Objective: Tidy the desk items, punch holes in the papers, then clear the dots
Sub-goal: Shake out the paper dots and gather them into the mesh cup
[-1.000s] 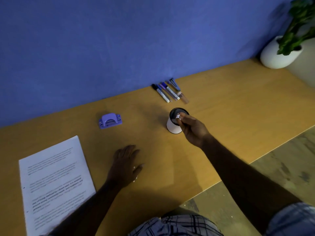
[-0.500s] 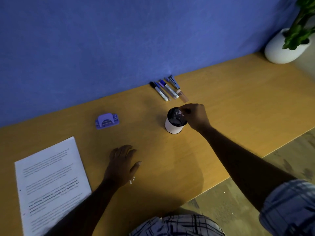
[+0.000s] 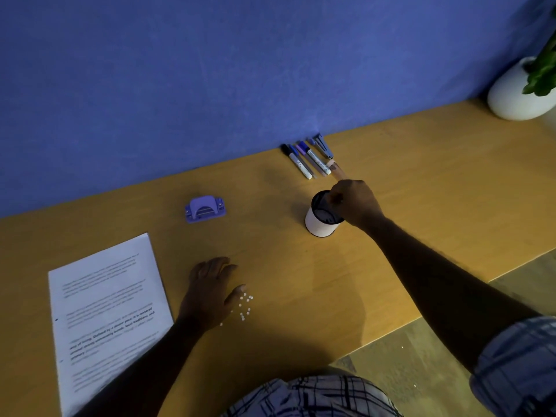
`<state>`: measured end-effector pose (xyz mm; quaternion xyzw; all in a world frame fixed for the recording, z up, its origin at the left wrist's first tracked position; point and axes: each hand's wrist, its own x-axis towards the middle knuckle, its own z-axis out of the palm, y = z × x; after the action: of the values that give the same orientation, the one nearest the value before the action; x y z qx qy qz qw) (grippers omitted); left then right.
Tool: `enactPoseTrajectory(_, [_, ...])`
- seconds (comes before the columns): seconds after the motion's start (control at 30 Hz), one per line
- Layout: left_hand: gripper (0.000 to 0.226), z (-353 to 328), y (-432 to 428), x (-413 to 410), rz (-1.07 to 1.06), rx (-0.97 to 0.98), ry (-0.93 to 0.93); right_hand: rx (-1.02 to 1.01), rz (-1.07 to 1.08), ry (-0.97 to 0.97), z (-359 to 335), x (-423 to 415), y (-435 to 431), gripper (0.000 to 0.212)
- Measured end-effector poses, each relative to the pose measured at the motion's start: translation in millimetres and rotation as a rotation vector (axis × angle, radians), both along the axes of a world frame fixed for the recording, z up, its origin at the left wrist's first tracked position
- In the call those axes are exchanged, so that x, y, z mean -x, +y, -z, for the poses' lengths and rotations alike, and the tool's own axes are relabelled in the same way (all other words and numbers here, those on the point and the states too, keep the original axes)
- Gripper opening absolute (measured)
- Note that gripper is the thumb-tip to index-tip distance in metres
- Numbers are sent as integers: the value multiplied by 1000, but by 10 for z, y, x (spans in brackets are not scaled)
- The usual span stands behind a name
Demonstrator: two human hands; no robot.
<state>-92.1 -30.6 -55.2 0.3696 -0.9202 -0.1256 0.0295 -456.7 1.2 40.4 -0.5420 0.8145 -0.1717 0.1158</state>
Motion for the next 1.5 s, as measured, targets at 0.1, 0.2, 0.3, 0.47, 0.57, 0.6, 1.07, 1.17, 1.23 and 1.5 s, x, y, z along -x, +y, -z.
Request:
enactPoseTrajectory(0.1, [64, -16, -5, -164, -14, -23, -10, -53, 19, -7, -14, 4, -28, 13])
enactPoseTrajectory(0.2, [66, -21, 2, -342, -39, -44, -4, -73, -4, -26, -84, 10, -18, 19])
enactPoseTrajectory(0.3, [65, -21, 31, -538, -39, -39, -8, 40, 82, -141, -126, -6, 19, 23])
enactPoseTrajectory(0.47, [64, 29, 91, -803, -37, -60, -45, 166, 349, -1022, -166, -146, 168, 27])
enactPoseTrajectory(0.57, [66, 19, 125, -885, -26, -80, -69, 218, 318, -1222, -152, -354, 273, 27])
enactPoseTrajectory(0.6, [68, 17, 138, -902, -23, -86, -80, 213, 309, -1251, -113, -457, 307, 26])
enactPoseTrajectory(1.07, [78, 122, 301, -867, -28, -97, -78, 14, -74, -536, 776, -2090, 607, 18])
enactPoseTrajectory(1.17, [77, 140, 310, -764, -95, -95, -50, 25, -141, -449, 840, -2125, 593, 22])
enactPoseTrajectory(1.23, [79, 172, 293, -717, -124, -108, -47, 26, -91, -497, 863, -2094, 584, 24])
enactPoseTrajectory(1.5, [89, 288, 189, -547, -141, -117, -40, 80, 471, -1530, 897, -2000, 650, 24])
